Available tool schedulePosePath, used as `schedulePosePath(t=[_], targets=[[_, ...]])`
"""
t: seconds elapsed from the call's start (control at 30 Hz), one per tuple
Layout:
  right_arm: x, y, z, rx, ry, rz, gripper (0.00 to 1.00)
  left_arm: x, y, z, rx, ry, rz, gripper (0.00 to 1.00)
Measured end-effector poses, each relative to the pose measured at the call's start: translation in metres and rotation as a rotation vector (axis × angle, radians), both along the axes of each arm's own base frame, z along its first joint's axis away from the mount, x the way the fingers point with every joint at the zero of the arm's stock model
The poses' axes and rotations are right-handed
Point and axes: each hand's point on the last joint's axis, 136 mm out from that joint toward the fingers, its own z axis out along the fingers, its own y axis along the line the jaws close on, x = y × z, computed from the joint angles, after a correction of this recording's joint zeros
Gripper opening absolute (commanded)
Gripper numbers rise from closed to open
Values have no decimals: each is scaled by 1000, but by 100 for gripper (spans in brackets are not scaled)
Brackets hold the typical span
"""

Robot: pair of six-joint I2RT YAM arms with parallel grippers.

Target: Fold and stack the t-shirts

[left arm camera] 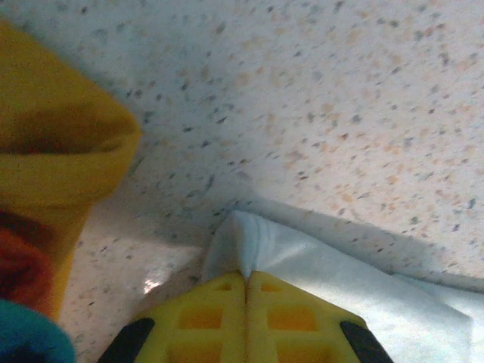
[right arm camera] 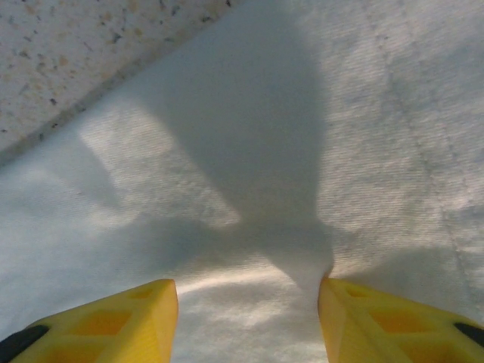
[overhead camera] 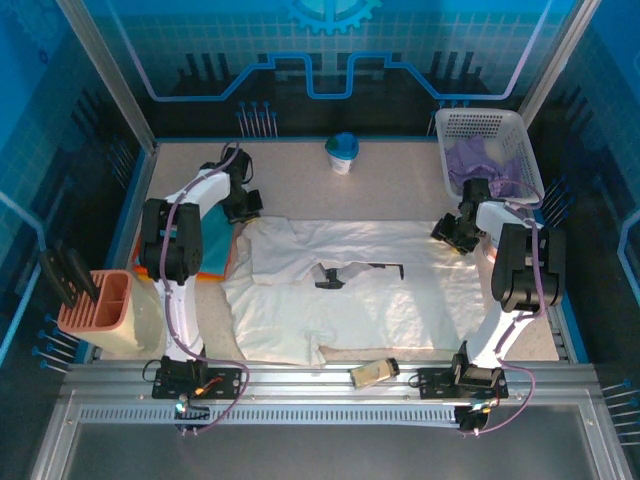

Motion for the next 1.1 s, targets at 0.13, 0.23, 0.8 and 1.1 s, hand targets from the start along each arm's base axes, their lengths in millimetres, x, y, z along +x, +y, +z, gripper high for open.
schedulePosePath(t=[0.13,0.23,0.8,1.1], targets=[[-3,-9,-1,-23,14,-31,48,-16,11,10,23,-1,19,0],[-6,-15,-3,-28,23,-55,48,-25,17,25,38,-26,30,0],[-8,-18,-3,-19,4,-78,49,-74,29,16,85,70,62,39],[-11,-9,23,9,-81,-36,70,-91,15,64,25,-50,43,51]])
